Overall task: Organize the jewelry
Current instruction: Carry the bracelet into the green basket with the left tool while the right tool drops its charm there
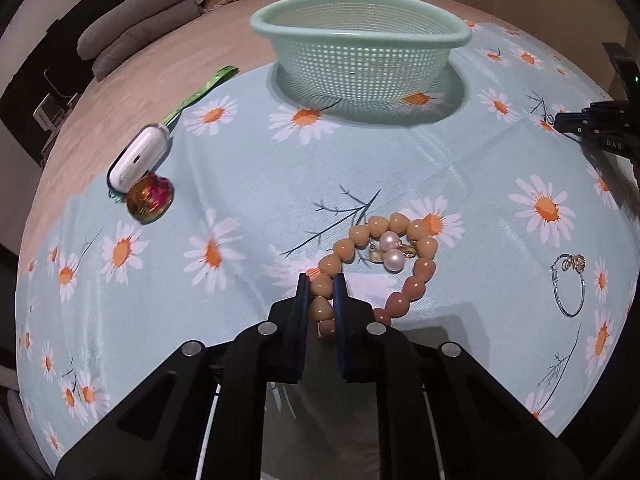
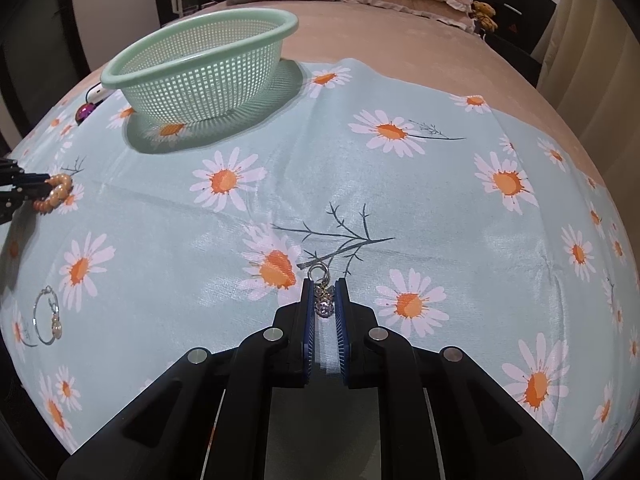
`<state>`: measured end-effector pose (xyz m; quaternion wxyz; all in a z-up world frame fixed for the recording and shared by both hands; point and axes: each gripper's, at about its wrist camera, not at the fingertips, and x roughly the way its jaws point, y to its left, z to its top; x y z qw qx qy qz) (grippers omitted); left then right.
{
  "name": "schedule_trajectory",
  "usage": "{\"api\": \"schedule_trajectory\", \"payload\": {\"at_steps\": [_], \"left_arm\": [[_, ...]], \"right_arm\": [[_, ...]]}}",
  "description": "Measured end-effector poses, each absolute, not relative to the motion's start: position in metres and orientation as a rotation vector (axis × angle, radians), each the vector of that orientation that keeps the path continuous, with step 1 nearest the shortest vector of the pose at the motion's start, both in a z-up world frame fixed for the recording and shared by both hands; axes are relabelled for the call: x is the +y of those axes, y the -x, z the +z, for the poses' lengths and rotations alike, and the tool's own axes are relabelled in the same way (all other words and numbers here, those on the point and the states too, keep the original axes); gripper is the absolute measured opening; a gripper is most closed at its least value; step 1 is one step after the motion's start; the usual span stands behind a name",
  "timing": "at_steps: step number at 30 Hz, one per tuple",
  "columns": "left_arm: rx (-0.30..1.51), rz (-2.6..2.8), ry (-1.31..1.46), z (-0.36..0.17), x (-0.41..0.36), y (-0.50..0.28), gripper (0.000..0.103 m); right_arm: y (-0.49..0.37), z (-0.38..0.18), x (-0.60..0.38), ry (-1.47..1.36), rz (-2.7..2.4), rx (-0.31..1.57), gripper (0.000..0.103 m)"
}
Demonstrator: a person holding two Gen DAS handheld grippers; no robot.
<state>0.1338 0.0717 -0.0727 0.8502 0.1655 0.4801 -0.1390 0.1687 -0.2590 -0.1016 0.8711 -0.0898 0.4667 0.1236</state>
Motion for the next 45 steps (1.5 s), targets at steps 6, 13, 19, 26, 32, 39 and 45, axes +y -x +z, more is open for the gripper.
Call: {"api": "schedule_trajectory", "payload": {"at_steps": [6,13,19,26,32,39,45], "left_arm": [[0.977,-0.294,-0.320,-0.057,0.088,-0.117,0.012],[0.889,-0.302,-0.285,-0.018,0.094,-0.103,0.012],[0.809,-0.310,-0.248,0.019,0.093,-0.096,0.012],[0.742,-0.323,-0.232,0.050,0.090,-0.088,0.012],[0.680,-0.359,-0.223,0.078,0.070,-0.092,0.012],[0.647,-0.424,-0.236,0.099,0.036,-0.111,0.012],[0.666,-0.445,-0.239,0.100,0.015,-0.144,0.012]], "right_arm": [[-0.165,-0.092,-0.255,0.178,0.299,0.980,0.010],[-0.154,-0.066,-0.258,0.147,0.331,0.930,0.010],[-0.148,-0.040,-0.257,0.116,0.375,0.890,0.010],[-0.132,-0.005,-0.251,0.120,0.444,0.818,0.010],[-0.135,0.030,-0.228,0.105,0.510,0.736,0.010],[-0.161,0.050,-0.182,0.096,0.614,0.703,0.010],[-0.196,0.050,-0.155,0.064,0.655,0.709,0.010]]}}
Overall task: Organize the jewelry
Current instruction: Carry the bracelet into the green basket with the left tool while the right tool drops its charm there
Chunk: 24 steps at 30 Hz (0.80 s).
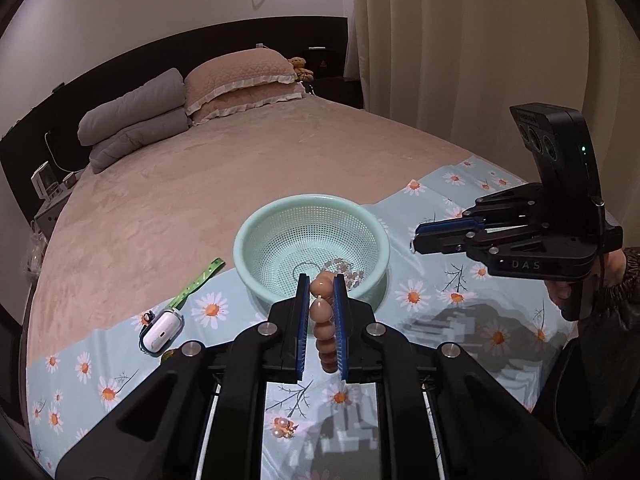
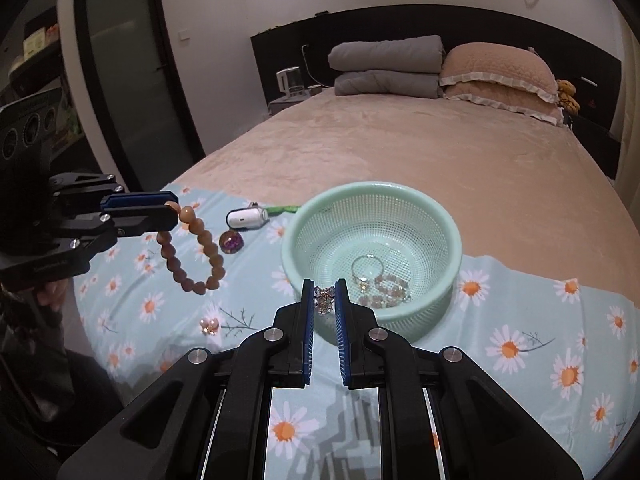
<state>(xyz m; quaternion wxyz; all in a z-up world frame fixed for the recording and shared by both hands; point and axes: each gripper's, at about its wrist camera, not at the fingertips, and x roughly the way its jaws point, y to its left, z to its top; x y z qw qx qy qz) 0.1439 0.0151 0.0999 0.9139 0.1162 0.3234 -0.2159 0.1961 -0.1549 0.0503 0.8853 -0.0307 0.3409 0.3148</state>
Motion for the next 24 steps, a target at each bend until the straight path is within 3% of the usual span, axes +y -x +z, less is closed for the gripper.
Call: {"api": "schedule_trajectory", "payload": {"at_steps": [12,24], "left_arm": [[0.722,-0.471,-0.251,0.073,-0.011,-0.216,0.012],[0.782,-0.450,-0.249,0.051,-0.006,-0.235,0.012]], "right_arm": [[-0.266,0.013,-0.132,0.047,0.627,0.820,0.010],[-0.271,0.000,-0.129,0.081,0.606,0.845,0.011]]}}
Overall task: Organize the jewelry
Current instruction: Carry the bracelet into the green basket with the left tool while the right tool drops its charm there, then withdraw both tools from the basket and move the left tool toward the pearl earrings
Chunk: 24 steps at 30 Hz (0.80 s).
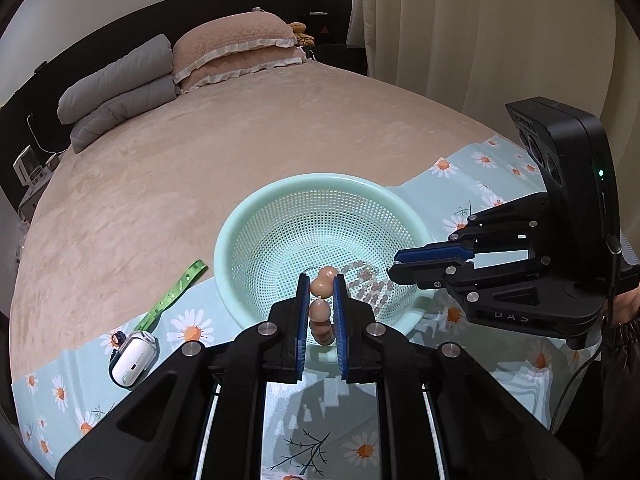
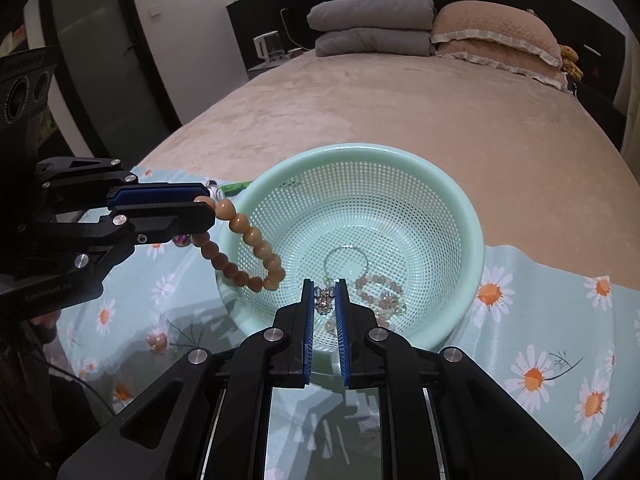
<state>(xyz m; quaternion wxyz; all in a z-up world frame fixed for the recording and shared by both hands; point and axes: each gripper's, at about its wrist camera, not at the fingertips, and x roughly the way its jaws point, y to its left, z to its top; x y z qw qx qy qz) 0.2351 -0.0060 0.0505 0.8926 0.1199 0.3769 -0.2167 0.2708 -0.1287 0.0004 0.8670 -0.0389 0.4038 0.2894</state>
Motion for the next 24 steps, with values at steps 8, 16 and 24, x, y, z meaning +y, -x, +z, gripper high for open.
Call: {"api": "schedule_trajectory", "payload": {"at_steps": [8,16,24], "left_arm": [[0.705,-0.403,-0.285,0.062,-0.004,-0.226,0.090],[0.714,-0.342,-0.245,0.067,0.016,-0.227,0.097],[0.740,-0.319,-0.234,0.067,0.030,-0.215,0.097]], "right_arm": [[-0.269,0.011,-0.151,0.046,0.495,0.780,0.072],[-0.268,0.020,-0.177,-0.006,0.396,0.747,0.084],[-0.245,0.022,-0.178,0.072,0.402,0.730,0.084]]}}
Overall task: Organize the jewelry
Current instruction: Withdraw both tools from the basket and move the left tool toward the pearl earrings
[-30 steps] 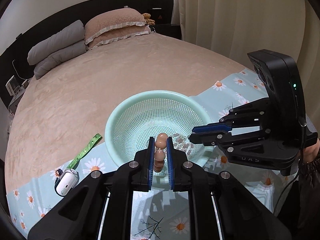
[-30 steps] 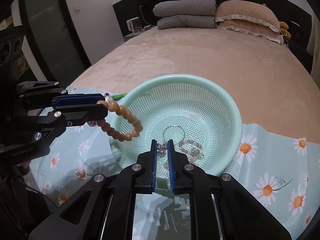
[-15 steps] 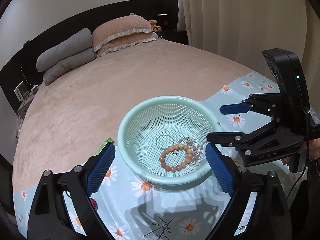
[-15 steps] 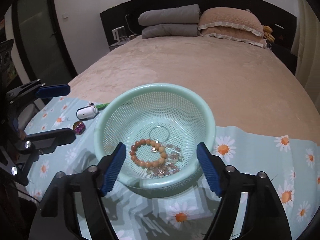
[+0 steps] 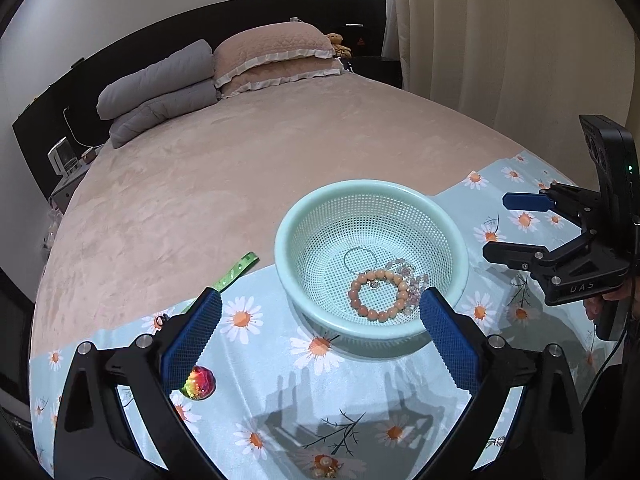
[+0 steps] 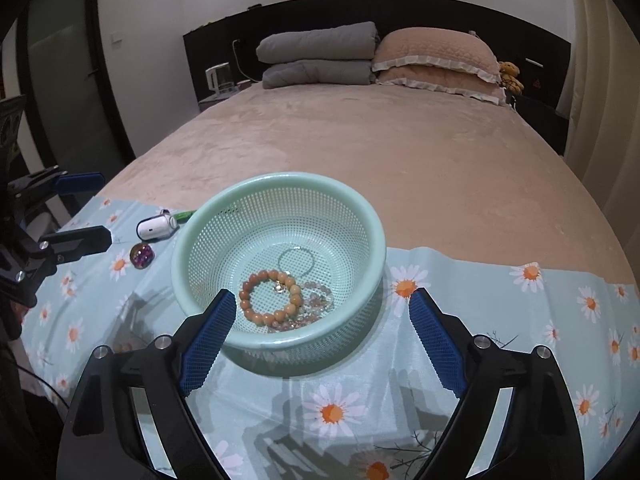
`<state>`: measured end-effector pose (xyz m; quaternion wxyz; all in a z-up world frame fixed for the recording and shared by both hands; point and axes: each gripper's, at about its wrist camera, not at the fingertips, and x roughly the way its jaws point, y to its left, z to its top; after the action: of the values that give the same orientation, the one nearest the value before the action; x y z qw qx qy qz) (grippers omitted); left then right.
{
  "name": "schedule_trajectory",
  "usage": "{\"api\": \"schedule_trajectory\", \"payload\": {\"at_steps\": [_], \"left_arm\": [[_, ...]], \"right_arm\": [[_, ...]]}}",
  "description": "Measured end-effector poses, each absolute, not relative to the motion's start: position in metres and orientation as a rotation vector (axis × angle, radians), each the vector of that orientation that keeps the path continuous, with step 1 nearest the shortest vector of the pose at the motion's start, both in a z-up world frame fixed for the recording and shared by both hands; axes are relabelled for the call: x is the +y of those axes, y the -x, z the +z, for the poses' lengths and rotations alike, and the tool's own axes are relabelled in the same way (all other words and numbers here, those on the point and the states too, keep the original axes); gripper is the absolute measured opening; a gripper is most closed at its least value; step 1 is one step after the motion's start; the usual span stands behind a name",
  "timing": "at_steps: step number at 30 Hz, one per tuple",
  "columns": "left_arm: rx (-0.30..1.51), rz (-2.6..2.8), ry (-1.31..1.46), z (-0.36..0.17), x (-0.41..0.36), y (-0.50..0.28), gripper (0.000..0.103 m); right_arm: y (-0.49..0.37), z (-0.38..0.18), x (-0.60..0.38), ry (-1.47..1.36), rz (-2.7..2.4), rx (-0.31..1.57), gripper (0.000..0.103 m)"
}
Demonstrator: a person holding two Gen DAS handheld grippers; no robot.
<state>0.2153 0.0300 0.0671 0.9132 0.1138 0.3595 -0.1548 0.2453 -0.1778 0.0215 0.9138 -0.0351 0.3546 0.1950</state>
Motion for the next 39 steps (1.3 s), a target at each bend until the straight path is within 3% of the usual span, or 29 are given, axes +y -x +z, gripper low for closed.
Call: {"api": "schedule_trajectory", "payload": {"at_steps": [16,26,39], "left_arm": [[0.796,-0.305,-0.351,0.014,0.068,-0.153,0.097],[0.823,-0.439,-0.502,-0.038,0.071,-0.108,0.097],[0.829,-0.542,-0.454,-0.076,0.083,-0.096,0.097]], "right_arm": [[-0.182,0.003,-0.188,0.260,0.483,0.725,0.084],[-0.145,-0.056,-0.188,0.227,0.541,0.846,0.082],[-0.068,-0.087,-0.166,0.195,0.715,0.730,0.079]]}}
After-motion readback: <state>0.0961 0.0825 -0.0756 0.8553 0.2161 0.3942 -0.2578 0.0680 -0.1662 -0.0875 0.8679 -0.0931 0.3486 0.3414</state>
